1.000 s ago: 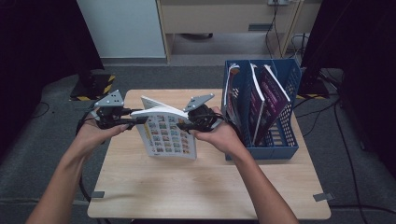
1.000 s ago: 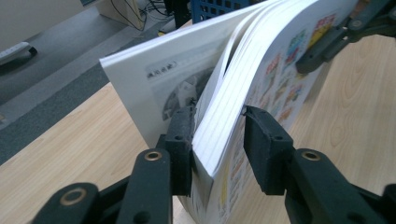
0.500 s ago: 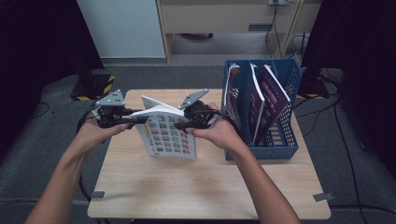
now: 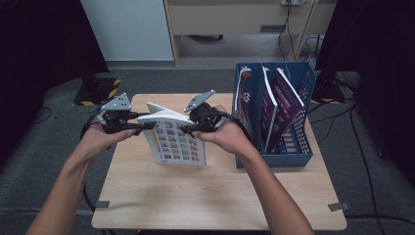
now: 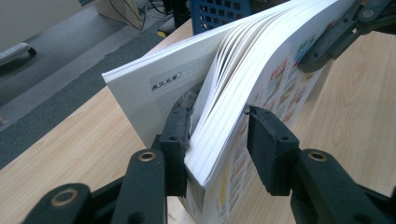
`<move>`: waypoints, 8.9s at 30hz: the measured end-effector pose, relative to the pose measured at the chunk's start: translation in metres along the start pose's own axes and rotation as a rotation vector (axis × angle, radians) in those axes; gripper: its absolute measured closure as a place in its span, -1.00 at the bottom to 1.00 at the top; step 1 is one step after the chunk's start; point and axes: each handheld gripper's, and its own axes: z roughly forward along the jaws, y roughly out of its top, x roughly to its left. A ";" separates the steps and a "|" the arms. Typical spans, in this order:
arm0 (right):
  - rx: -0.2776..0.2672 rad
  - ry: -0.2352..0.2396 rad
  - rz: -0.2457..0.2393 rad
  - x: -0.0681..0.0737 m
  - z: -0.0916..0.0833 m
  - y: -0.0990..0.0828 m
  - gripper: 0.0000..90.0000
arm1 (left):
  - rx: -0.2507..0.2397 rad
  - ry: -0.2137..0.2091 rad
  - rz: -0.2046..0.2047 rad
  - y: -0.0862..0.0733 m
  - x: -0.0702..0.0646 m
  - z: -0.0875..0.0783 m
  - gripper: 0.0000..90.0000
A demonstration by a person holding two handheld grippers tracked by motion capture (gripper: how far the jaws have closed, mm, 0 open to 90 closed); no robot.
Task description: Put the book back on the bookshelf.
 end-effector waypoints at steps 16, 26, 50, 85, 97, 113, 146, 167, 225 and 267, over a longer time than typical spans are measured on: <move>0.031 0.008 -0.004 -0.002 0.004 0.008 0.46 | 0.006 -0.018 0.005 0.001 -0.001 -0.001 0.46; 0.041 0.012 -0.004 -0.001 0.008 0.008 0.54 | 0.005 -0.017 0.000 0.001 -0.001 -0.001 0.44; 0.044 0.001 0.013 0.002 0.009 0.008 0.58 | 0.008 -0.010 -0.005 0.001 0.000 -0.002 0.41; 0.028 0.032 0.013 0.000 -0.005 0.003 0.65 | -0.011 0.141 -0.005 -0.021 -0.003 -0.003 -0.72; 0.011 0.039 0.024 -0.004 -0.025 -0.009 0.65 | 0.004 0.133 -0.023 -0.033 -0.007 0.012 -0.84; -0.018 0.040 0.030 -0.006 -0.053 -0.018 0.65 | 0.049 0.138 -0.061 -0.066 -0.006 0.041 -0.89; -0.021 0.085 0.033 -0.013 -0.071 -0.049 0.65 | 0.124 0.149 -0.096 -0.122 -0.015 0.088 -0.89; -0.032 0.075 0.023 -0.006 -0.093 -0.058 0.64 | 0.123 0.158 -0.123 -0.135 -0.022 0.088 -0.89; -0.080 0.031 0.087 -0.011 -0.203 -0.125 0.65 | 0.180 0.162 -0.176 -0.159 -0.021 0.090 -0.89; -0.108 -0.069 0.158 -0.023 -0.284 -0.198 0.64 | 0.199 0.177 -0.172 -0.162 -0.021 0.093 -0.88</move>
